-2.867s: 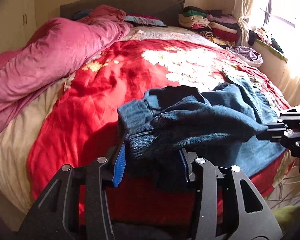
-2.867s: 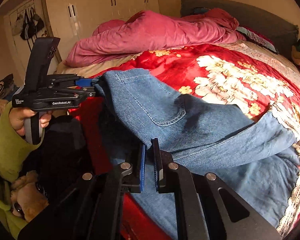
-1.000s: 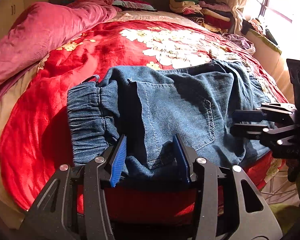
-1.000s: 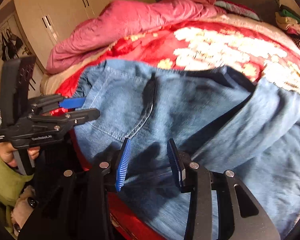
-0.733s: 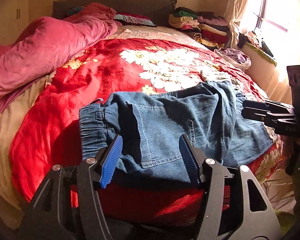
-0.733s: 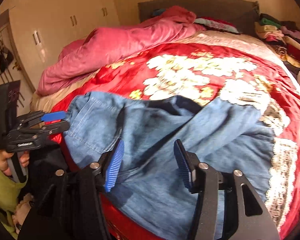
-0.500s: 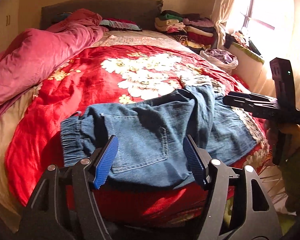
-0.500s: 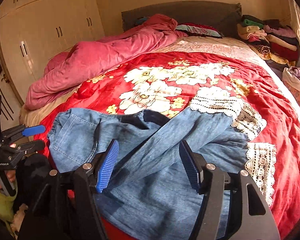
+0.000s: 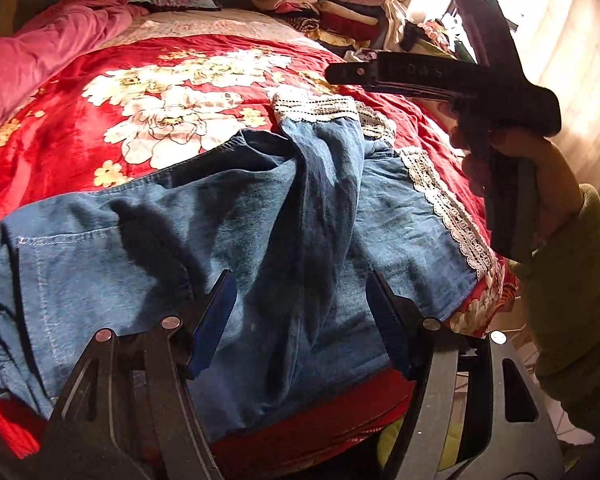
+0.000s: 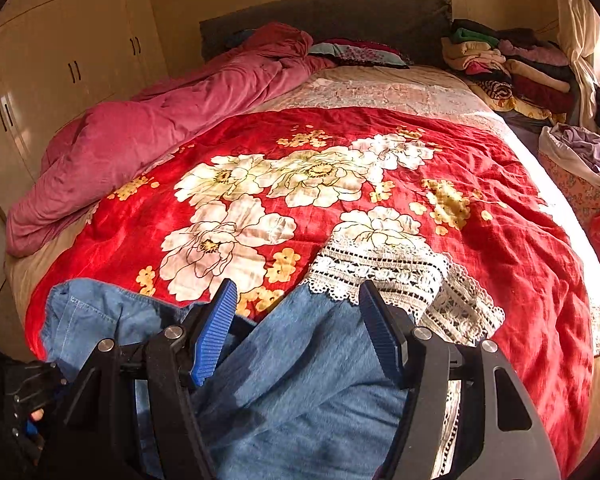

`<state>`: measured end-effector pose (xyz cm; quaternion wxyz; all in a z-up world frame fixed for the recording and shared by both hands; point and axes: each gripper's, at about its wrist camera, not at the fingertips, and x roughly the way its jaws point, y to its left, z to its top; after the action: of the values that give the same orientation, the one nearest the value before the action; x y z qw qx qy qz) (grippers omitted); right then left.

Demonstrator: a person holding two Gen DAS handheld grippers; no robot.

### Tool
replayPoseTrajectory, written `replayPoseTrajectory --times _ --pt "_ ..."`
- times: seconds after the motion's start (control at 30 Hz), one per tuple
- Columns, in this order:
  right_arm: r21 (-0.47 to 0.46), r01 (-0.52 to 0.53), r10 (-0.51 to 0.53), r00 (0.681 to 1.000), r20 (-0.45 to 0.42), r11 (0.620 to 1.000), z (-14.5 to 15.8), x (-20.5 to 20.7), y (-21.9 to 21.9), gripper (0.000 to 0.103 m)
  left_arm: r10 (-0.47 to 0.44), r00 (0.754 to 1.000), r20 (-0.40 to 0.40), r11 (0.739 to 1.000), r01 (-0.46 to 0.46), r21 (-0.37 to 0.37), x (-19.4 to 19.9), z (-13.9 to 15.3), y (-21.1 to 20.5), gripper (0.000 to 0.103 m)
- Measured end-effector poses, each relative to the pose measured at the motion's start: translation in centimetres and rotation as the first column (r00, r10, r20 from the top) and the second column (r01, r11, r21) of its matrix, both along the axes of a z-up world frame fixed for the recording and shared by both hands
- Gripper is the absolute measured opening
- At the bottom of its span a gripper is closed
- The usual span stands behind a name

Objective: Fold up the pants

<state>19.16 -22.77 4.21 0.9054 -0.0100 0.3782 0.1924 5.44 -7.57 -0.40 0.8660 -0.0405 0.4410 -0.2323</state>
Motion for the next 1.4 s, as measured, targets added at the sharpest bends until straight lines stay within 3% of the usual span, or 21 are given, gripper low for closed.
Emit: replayPoseTrajectory --times 0.13,0.23,0.3,0.33,0.4,0.47,0.63,0.7,0.73,0.77,0.9,1.07,1.27,1.4 --pt "-0.048 0.008 -0.010 0.999 -0.041 0.999 -1.4 2.7 0.9 0.062 -0.021 0.999 -0.030 1.000 0.021 -0.014 1.3 -0.7 -1.4 0.056" --pt "-0.077 0.002 -0.008 0.997 -0.077 0.997 -2.7 4.5 1.8 0.062 0.004 0.998 -0.065 1.000 -0.006 -0.029 2.1 -2.0 -2.2 0.045" --pt "-0.081 -0.003 -0.006 0.994 -0.110 0.997 -3.7 5.7 2.2 0.062 0.011 0.995 -0.097 0.997 -0.018 -0.075 2.3 -3.0 -2.2 0.032" --pt "-0.082 -0.004 -0.006 0.992 -0.123 0.997 -4.1 6.3 2.4 0.062 0.008 0.995 -0.101 0.996 -0.017 -0.084 2.3 -3.4 -2.4 0.031" --pt "-0.117 0.013 -0.029 0.991 -0.133 0.993 -4.9 7.3 2.9 0.062 0.008 0.997 -0.075 0.998 -0.013 -0.066 2.0 -3.5 -2.6 0.016" --pt "-0.162 0.012 -0.032 0.992 -0.123 0.987 -5.5 8.1 3.5 0.062 -0.008 0.998 -0.068 0.997 0.003 -0.074 1.8 -3.5 -2.6 0.008" --pt "-0.136 0.065 -0.092 0.976 -0.200 0.989 -7.4 10.7 3.3 0.062 -0.041 0.999 -0.029 0.999 0.040 -0.032 0.6 -3.7 -3.6 0.008" --pt "-0.157 0.072 -0.101 0.978 -0.183 0.985 -7.8 11.2 3.4 0.062 -0.042 0.999 -0.030 0.998 0.040 -0.046 0.6 -3.7 -3.4 0.008" --pt "-0.171 0.072 -0.103 0.979 -0.178 0.983 -8.0 11.4 3.4 0.053 -0.041 0.999 -0.033 0.998 0.039 -0.056 0.6 -3.6 -3.2 0.008" --pt "-0.180 0.077 -0.108 0.980 -0.170 0.981 -8.1 11.5 3.3 0.036 -0.041 0.999 -0.035 0.997 0.039 -0.063 0.6 -3.6 -3.0 0.008" --pt "-0.119 0.082 -0.101 0.983 -0.157 0.989 -7.5 11.0 1.8 0.012 -0.040 0.999 -0.035 0.996 0.037 -0.079 0.4 -3.5 -2.6 0.008" --pt "-0.060 0.119 -0.123 0.989 -0.080 0.991 -4.5 7.4 -1.3 0.009 -0.038 0.999 -0.036 0.994 0.034 -0.102 0.1 -3.3 -1.6 0.009" --pt "0.022 0.198 -0.198 0.980 -0.006 0.980 -0.9 1.2 -7.2 0.009 -0.034 0.999 -0.016 0.996 0.032 -0.082 -0.1 -3.4 -1.9 0.027" --pt "0.036 0.254 -0.255 0.966 0.040 0.967 0.5 -3.5 -10.6 0.009 -0.030 1.000 -0.009 0.997 0.029 -0.067 0.2 -3.5 -2.1 0.027"
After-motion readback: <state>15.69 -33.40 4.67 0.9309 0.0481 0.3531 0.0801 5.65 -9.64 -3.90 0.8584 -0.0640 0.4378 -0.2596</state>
